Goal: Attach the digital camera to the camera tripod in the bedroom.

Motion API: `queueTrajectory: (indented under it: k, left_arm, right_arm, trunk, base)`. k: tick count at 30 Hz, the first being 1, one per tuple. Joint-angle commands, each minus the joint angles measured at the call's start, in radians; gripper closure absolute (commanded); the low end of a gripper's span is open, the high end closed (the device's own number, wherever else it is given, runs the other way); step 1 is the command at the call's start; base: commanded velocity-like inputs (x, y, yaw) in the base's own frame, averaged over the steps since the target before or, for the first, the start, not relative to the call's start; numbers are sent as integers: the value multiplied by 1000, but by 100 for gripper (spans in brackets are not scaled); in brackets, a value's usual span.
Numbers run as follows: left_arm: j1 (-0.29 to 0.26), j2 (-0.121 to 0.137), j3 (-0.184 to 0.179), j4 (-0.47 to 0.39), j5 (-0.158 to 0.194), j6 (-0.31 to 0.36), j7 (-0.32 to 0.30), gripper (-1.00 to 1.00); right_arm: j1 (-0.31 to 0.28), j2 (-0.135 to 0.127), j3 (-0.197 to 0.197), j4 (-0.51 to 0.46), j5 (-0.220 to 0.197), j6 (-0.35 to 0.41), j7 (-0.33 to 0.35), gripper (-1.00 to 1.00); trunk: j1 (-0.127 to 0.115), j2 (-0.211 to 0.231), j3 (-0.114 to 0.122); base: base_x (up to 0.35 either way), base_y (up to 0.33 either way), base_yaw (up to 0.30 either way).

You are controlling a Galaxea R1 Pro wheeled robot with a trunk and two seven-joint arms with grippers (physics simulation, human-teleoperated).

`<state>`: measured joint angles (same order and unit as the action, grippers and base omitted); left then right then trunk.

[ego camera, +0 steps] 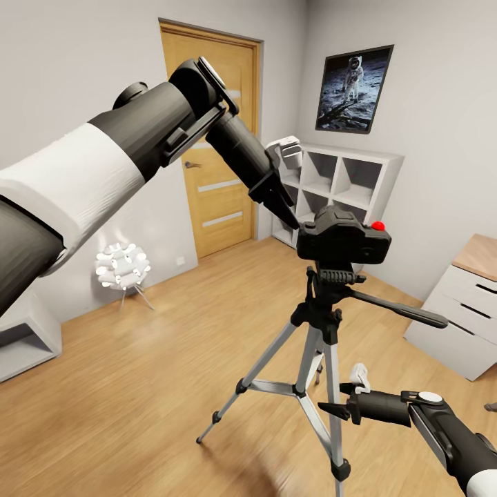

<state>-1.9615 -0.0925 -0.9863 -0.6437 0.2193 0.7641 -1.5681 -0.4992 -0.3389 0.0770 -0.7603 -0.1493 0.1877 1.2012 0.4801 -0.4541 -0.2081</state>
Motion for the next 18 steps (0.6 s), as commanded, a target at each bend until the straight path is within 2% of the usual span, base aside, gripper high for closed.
queueTrajectory:
  k: [1,18]
  left_arm:
    - [-2,0,-5,1,5,11,-3,-100]
    - [-1,3,-5,2,5,11,-3,-100]
  right_arm:
    - [-1,-2,4,0,-10,10,0,-100]
    - [-1,-1,4,-12,-10,11,1,-100]
  trunk:
    - [1,-2,-2]
    - [1,-2,-2]
  base:
    - [0,0,0]
    - [0,0,0]
